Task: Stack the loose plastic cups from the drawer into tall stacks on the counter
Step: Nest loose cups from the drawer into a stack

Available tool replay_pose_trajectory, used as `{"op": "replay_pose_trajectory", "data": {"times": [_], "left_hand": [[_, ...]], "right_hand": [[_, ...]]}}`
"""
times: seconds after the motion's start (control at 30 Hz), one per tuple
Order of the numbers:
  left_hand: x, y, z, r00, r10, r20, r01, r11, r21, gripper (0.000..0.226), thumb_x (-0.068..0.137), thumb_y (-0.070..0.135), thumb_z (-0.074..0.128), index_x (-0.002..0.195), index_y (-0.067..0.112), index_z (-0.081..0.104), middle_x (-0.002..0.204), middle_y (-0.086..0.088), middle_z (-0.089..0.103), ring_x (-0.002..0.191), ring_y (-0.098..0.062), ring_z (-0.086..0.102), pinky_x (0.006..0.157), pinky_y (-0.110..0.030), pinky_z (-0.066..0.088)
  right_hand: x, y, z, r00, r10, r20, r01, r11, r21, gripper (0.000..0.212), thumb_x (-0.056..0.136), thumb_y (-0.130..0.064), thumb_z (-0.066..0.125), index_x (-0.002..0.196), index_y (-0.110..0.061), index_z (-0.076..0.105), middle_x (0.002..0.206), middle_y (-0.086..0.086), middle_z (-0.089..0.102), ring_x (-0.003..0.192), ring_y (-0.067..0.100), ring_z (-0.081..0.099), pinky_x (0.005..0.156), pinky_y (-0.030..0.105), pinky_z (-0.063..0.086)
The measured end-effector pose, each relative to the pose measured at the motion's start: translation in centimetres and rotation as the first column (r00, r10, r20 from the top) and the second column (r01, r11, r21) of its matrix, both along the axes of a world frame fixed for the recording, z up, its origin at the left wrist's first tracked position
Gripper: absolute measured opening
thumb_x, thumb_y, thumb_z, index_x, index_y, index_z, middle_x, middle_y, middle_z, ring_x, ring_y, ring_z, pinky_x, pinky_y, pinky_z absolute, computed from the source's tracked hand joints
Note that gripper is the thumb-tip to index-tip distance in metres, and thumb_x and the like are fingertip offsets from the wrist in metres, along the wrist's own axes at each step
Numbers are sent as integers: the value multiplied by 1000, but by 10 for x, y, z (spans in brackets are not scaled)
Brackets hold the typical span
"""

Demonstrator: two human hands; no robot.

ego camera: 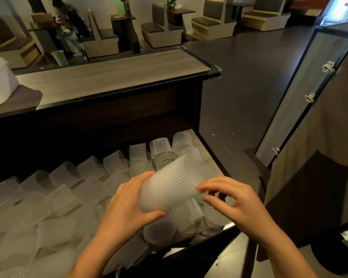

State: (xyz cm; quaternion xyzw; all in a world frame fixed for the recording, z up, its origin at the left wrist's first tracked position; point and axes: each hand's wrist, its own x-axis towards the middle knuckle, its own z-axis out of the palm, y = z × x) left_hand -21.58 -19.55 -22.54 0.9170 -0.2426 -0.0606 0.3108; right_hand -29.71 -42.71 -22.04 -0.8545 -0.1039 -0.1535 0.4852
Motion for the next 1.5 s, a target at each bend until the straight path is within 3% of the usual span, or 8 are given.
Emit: {"op": "replay_pose_trajectory", "data": {"times": [0.17, 0.3, 0.53, 0.67, 0.87, 1.03, 1.27, 1.5], "left_hand": [[0, 3, -2, 1000, 0, -5, 0, 1000, -14, 76, 60, 45, 78, 117, 57, 28, 113, 44, 31, 112, 0, 33, 86, -27, 32], [0, 5, -3, 1000, -1, -9, 1, 1000, -26, 76, 60, 45, 78, 117, 56, 28, 114, 43, 33, 113, 0, 33, 88, -28, 33], [-3, 7, -6, 1000, -5, -14, 5, 1000, -5, 77, 59, 47, 78, 118, 57, 28, 114, 44, 31, 113, 0, 33, 90, -29, 34], [-4, 8, -6, 1000, -3, -8, 3, 1000, -13, 76, 59, 45, 79, 114, 58, 29, 113, 44, 32, 113, -1, 33, 88, -28, 32], [-2, 10, -5, 1000, -5, -4, 5, 1000, 10, 73, 56, 54, 75, 112, 60, 27, 111, 46, 29, 113, -2, 33, 92, -32, 35], [-2, 6, -3, 1000, -18, -1, 18, 1000, 21, 72, 57, 51, 75, 110, 62, 27, 113, 44, 31, 115, -3, 33, 97, -36, 36], [-2, 7, -5, 997, -67, 31, 65, 996, 56, 74, 48, 67, 58, 114, 67, 24, 121, 42, 34, 113, 3, 32, 97, -33, 36], [-2, 7, -7, 997, -62, 42, 59, 996, 70, 75, 50, 65, 62, 116, 63, 26, 118, 46, 32, 114, 5, 30, 96, -30, 35]], "right_hand": [[-10, -33, -22, 952, -305, -16, 298, 939, -175, 29, 79, -26, 66, 97, -47, 55, 89, -29, 56, 86, -2, 57, 71, 13, 50], [-18, -43, -54, 932, -351, -89, 301, 887, -350, 33, 77, -26, 69, 104, -39, 55, 97, -35, 45, 90, -6, 51, 75, 10, 43], [-10, -34, -99, 887, -461, 29, 424, 789, -444, 30, 69, -11, 78, 96, -17, 67, 91, -4, 64, 84, 4, 52, 74, 5, 34], [-4, -33, -96, 846, -530, 58, 516, 788, -335, 19, 76, -5, 70, 92, -15, 67, 87, -4, 61, 81, 7, 55, 71, 9, 40], [-5, -30, -37, 769, -639, -12, 637, 766, 85, 23, 82, -6, 61, 88, -27, 58, 87, -20, 54, 81, -5, 54, 71, 4, 44], [-3, -18, 9, 855, -495, -155, 498, 702, 509, 18, 83, -11, 57, 83, -28, 62, 85, -12, 62, 80, -9, 58, 62, 11, 50], [18, -4, 4, 894, -337, -297, 437, 805, 402, 15, 81, -12, 63, 82, -27, 66, 86, -6, 67, 86, 11, 62, 73, 24, 51], [25, 7, -3, 913, -345, -220, 394, 885, 247, 22, 80, -12, 64, 78, -33, 61, 81, -14, 63, 79, -6, 58, 68, 12, 48]]}}
